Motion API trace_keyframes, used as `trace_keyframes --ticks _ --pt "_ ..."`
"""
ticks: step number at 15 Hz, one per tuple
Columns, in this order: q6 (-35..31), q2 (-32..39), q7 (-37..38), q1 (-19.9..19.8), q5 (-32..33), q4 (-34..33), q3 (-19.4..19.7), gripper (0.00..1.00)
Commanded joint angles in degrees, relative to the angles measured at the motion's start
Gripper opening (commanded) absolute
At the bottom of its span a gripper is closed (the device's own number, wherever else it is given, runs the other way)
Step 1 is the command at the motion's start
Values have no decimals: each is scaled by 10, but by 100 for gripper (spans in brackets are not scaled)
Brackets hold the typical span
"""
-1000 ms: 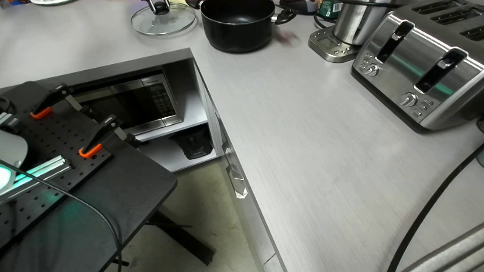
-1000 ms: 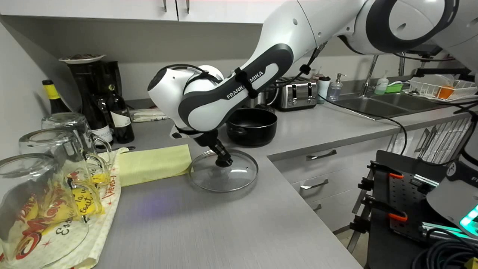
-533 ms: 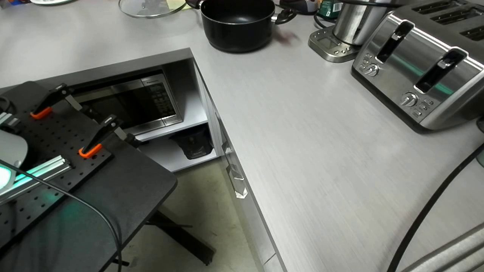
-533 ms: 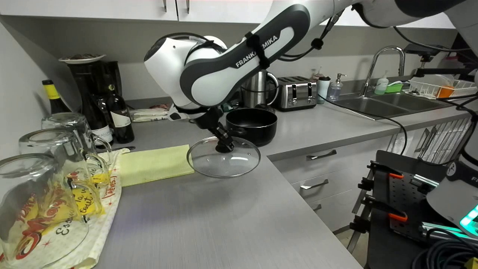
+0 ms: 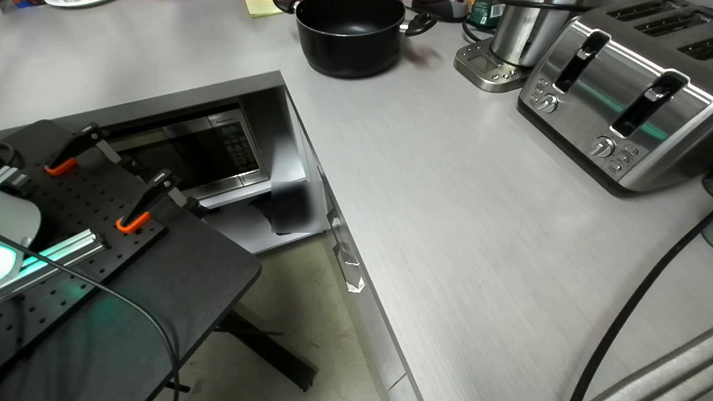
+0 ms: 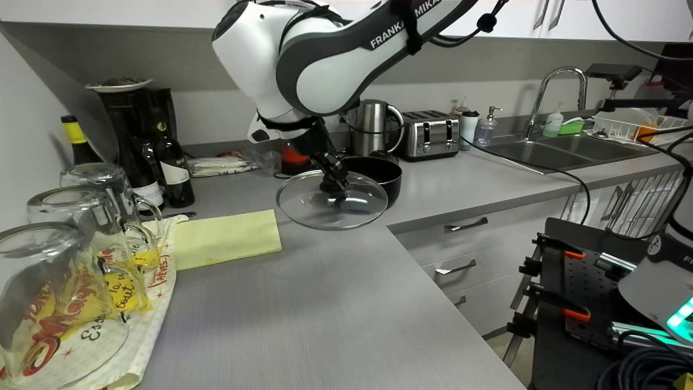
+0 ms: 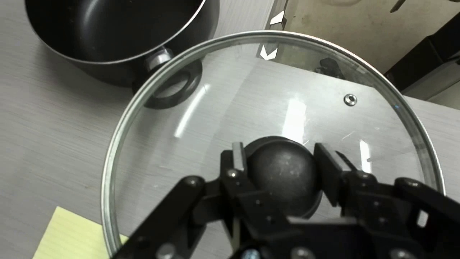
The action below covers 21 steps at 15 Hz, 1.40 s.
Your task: Put the lid on the pot
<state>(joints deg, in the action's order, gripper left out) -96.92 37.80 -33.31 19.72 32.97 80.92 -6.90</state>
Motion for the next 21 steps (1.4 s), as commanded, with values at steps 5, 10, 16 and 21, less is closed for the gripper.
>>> trace_keyframes --ticks 5,10,16,21 --pt "38 -37 3 -41 4 -6 6 25" --pt "51 -25 -2 -88 -17 -40 16 25" --pt "78 4 -5 -141 -60 -102 36 25" --pt "122 57 -4 -175 -98 -184 52 25"
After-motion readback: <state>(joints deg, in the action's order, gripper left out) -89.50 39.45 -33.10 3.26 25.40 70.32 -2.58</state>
